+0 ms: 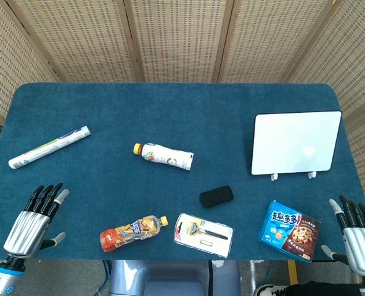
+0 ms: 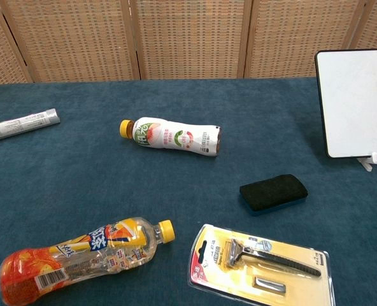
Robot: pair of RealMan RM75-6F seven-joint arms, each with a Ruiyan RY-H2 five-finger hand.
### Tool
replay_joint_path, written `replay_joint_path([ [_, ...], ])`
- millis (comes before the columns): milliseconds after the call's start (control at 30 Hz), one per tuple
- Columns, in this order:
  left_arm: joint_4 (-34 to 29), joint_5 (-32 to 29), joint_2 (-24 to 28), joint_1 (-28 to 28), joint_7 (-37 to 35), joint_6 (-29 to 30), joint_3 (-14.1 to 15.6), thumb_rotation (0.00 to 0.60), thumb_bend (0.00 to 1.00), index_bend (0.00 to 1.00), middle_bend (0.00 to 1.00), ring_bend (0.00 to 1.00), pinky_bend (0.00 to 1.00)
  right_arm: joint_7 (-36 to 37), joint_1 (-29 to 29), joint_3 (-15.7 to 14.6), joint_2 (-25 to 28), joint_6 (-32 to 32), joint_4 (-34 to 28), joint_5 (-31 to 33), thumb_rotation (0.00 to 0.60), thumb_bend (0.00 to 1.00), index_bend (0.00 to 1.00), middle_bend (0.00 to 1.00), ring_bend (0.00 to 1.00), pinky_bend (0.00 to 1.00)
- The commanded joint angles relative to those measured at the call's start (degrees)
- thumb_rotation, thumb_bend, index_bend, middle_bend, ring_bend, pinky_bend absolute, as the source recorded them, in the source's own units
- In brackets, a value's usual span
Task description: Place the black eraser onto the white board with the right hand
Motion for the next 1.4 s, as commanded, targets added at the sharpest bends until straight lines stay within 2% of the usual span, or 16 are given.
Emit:
replay_joint_path([
  [33, 0.00, 0.03, 0.05, 0.00, -0.09, 0.02, 0.00, 0.600, 0.13, 0.00, 0.00, 0.00, 0.00, -0.10, 0.00, -0.01, -0.03, 0.02, -0.02, -0.04, 0.600, 0.00, 0.00, 0.00, 0.00, 0.00],
  [1033, 0.20, -0.29, -0.08, -0.28, -0.18, -0.61, -0.17, 0.600, 0.13, 0.00, 0.00, 0.00, 0.00, 0.07, 0.10, 0.43, -1.06, 1.38, 0.83, -1.42, 0.600, 0.00, 0.00, 0.00, 0.00, 0.00],
  [1100, 0.07, -0.23, -0.07, -0.25, -0.09, -0.63, -0.09, 0.600, 0.13, 0.00, 0.00, 0.00, 0.00, 0.42, 0.09, 0.66, -1.65, 2.33, 1.39, -2.29, 0.600, 0.00, 0.04, 0.00, 0.00, 0.00],
  [1267, -0.07, 0.05, -0.18, -0.17, 0.20, -0.67, 0.16, 0.600, 0.13, 0.00, 0.00, 0.00, 0.00, 2.19, 0.02, 1.96, -4.50, 7.23, 4.13, -6.20, 0.600, 0.00, 0.20, 0.00, 0.00, 0.00],
  [1400, -0.10, -0.38, -0.18, -0.24, 0.14, -0.94, 0.05, 0.600, 0.13, 0.00, 0.00, 0.00, 0.00, 1.62, 0.99, 2.76, -5.69, 8.26, 5.03, -8.40, 0.600, 0.00, 0.21, 0.00, 0.00, 0.00],
])
